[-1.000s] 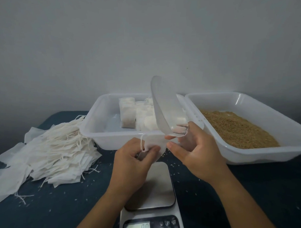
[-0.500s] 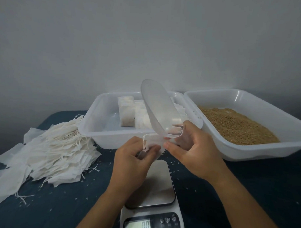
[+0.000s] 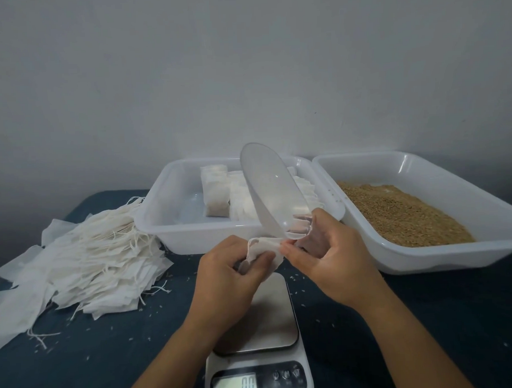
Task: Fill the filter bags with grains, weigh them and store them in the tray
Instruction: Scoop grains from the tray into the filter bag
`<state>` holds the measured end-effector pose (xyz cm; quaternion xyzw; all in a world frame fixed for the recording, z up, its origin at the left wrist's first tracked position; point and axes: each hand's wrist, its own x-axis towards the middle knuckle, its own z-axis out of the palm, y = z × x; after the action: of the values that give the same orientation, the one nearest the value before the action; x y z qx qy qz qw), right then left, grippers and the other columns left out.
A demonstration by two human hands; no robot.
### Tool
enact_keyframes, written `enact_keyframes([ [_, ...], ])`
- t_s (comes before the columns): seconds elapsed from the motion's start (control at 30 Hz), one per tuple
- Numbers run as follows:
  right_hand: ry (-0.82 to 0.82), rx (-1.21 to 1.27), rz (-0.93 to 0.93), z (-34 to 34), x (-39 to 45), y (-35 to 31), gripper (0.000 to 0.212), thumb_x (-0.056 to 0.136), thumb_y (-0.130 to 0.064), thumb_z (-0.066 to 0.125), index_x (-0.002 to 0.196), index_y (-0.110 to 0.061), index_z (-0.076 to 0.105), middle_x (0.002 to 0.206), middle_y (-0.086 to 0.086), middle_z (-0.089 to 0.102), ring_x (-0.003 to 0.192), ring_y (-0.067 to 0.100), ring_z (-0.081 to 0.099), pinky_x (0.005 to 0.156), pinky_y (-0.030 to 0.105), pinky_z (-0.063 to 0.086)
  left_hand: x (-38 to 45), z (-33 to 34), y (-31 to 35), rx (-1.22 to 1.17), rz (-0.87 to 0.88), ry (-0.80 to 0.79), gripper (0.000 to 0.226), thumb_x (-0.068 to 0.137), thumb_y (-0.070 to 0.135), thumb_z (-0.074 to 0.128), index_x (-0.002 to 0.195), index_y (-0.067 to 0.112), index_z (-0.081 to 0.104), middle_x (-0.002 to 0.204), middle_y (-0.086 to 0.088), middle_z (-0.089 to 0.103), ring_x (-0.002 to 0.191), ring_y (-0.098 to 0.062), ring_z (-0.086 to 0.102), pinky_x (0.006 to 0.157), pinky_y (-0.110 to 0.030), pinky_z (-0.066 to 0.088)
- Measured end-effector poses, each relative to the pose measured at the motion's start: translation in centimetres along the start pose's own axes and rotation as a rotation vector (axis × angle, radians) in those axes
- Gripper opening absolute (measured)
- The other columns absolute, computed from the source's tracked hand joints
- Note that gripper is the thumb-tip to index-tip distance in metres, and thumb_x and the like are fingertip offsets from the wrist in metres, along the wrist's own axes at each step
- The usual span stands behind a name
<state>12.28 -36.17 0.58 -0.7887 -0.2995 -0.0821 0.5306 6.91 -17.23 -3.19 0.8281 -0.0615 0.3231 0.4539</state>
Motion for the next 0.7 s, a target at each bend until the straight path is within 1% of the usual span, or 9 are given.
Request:
enact_keyframes([
  [0.07,-0.044,-0.032,0.005,-0.05,0.01,0.04,0.033,0.086,-0.043,0.077,0.095,-0.017,0.059,0.086,0.005,0.072,0.080,0.026,0.068,0.073,0.046,0.057,0.01,-0.07,0.16,0.017,0.018,-0.003,0.008,0.090,0.032,0.077,0.083,0.036,0.077,0.081,0.015,0.068,0.077,-0.012,0.064,0.061,-0.017,0.044],
  [0.1,-0.067,-0.052,0.004,-0.06,-0.01,0.05,0.030,0.086,-0.040,0.078,0.095,-0.019,0.059,0.084,0.003,0.072,0.077,0.022,0.068,0.070,0.043,0.057,0.02,-0.08,0.40,0.020,0.032,0.004,0.014,0.090,0.033,0.077,0.080,0.042,0.073,0.080,0.019,0.067,0.076,-0.007,0.063,0.060,-0.011,0.040],
  [0.17,-0.102,-0.071,0.006,-0.05,0.01,0.04,0.026,0.087,-0.037,0.080,0.092,-0.025,0.057,0.084,0.002,0.071,0.074,0.019,0.067,0.067,0.041,0.056,0.17,-0.15,0.84,0.005,0.040,0.006,0.012,0.090,0.042,0.073,0.080,0.048,0.070,0.078,0.024,0.065,0.072,-0.001,0.060,0.059,-0.007,0.037],
  [0.3,-0.107,-0.062,-0.023,-0.09,0.13,-0.10,0.030,0.085,-0.034,0.083,0.083,-0.039,0.053,0.086,-0.001,0.072,0.079,0.018,0.069,0.070,0.040,0.058,0.01,0.11,0.53,0.000,-0.013,-0.051,0.006,0.090,0.031,0.076,0.087,0.032,0.080,0.084,0.012,0.070,0.077,-0.012,0.064,0.059,-0.015,0.041],
  [0.4,-0.106,-0.059,-0.037,-0.27,0.17,-0.03,0.032,0.084,-0.035,0.083,0.080,-0.040,0.051,0.080,-0.005,0.070,0.070,0.011,0.065,0.062,0.028,0.056,-0.02,0.03,0.57,0.004,-0.030,-0.073,0.009,0.089,0.033,0.076,0.091,0.027,0.082,0.083,0.007,0.070,0.077,-0.017,0.063,0.058,-0.025,0.046],
  [0.5,-0.161,-0.059,-0.010,-0.40,0.19,0.15,0.028,0.084,-0.038,0.082,0.085,-0.034,0.055,0.081,-0.006,0.071,0.068,0.009,0.064,0.061,0.019,0.052,0.07,-0.11,0.69,0.033,0.013,-0.090,0.004,0.087,0.024,0.081,0.091,0.026,0.082,0.083,0.010,0.071,0.078,-0.013,0.064,0.061,-0.018,0.045],
  [0.53,-0.185,-0.058,0.000,-0.44,0.22,0.20,0.027,0.084,-0.037,0.083,0.088,-0.031,0.056,0.083,-0.005,0.072,0.070,0.009,0.065,0.063,0.019,0.052,0.09,-0.13,0.69,0.051,0.026,-0.096,0.004,0.087,0.026,0.080,0.088,0.023,0.082,0.081,0.010,0.070,0.076,-0.012,0.063,0.060,-0.019,0.044],
  [0.6,-0.220,-0.052,0.008,-0.54,0.22,0.19,0.026,0.084,-0.035,0.083,0.090,-0.030,0.059,0.083,-0.008,0.071,0.069,0.004,0.064,0.063,0.014,0.049,0.05,-0.09,0.75,0.059,0.045,-0.102,0.020,0.088,0.038,0.073,0.085,0.020,0.080,0.077,0.011,0.069,0.072,-0.011,0.062,0.057,-0.019,0.043],
  [0.7,-0.250,-0.072,0.001,-0.69,0.17,0.01,0.021,0.085,-0.033,0.083,0.090,-0.034,0.062,0.084,-0.013,0.071,0.070,0.002,0.063,0.064,0.013,0.048,-0.09,-0.06,0.72,-0.003,0.005,-0.129,0.025,0.086,0.048,0.065,0.080,0.027,0.076,0.076,0.014,0.067,0.069,-0.005,0.061,0.055,-0.011,0.040],
])
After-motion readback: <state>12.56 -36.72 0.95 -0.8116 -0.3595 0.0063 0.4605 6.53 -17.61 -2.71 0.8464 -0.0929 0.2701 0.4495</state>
